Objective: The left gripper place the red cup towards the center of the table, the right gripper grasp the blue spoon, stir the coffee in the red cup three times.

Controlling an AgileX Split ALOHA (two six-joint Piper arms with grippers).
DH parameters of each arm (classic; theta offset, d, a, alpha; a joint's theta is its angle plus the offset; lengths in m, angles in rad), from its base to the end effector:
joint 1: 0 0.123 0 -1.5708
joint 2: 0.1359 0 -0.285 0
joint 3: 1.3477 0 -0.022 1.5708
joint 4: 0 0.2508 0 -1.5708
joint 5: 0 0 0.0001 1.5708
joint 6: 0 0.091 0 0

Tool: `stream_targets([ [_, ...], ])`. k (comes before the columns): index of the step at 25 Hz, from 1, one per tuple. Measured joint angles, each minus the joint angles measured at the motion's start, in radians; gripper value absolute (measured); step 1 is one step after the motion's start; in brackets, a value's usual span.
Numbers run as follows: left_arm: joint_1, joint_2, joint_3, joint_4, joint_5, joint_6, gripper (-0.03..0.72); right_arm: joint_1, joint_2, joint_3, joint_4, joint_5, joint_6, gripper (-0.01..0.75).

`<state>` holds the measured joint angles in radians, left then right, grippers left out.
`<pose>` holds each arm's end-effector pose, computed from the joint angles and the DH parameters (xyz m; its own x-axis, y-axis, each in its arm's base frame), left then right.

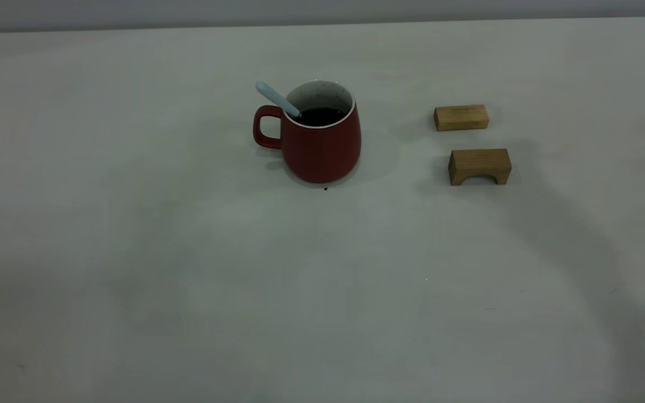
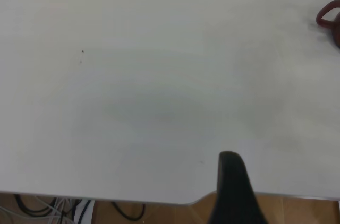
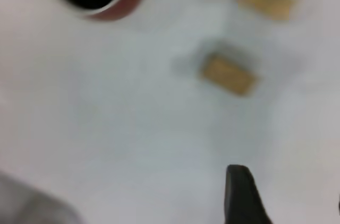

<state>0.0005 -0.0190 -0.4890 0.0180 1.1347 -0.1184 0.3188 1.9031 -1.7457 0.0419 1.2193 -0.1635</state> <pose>-0.0097 0.0015 0.2683 -0.5089 -0.1108 -0.8537 -0.0712 0.9937 -0.0865 0.3840 0.1305 0.2943 -0.8540 -0.4382 -0.2804 -0.4555 0.8903 -0.0039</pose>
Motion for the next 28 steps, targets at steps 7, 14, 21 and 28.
stream_targets([
  [7, 0.0, 0.0, 0.0, 0.0, 0.0, 0.0, 0.551, -0.007, -0.271, 0.002, -0.247, 0.017, 0.218, 0.405],
  [14, 0.0, 0.0, 0.0, 0.0, 0.0, 0.0, 0.551, -0.008, -0.593, 0.066, -0.273, 0.019, 0.244, 0.351],
  [21, 0.0, 0.0, 0.0, 0.0, 0.0, 0.0, 0.551, -0.008, -1.038, 0.367, -0.273, 0.019, 0.244, 0.296],
  [28, 0.0, 0.0, 0.0, 0.0, 0.0, 0.0, 0.551, -0.104, -1.431, 0.692, -0.275, 0.019, 0.245, 0.243],
])
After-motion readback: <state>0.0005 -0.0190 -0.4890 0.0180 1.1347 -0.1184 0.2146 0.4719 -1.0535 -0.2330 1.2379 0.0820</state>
